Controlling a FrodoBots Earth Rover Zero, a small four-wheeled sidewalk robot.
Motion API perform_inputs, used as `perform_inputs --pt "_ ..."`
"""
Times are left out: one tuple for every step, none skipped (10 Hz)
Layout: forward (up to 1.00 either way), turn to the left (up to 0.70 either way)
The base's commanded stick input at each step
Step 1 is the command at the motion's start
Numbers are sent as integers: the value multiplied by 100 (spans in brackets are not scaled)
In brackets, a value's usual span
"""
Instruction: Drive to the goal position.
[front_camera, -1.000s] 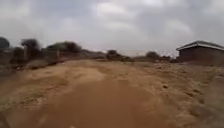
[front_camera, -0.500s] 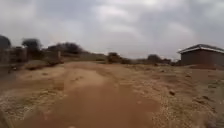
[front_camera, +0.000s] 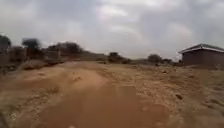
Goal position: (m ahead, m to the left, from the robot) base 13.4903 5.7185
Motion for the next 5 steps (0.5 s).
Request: perform_inputs --pt "50 0" --pt "50 0" --pt "50 0" --pt "50 0" --pt "50 0"
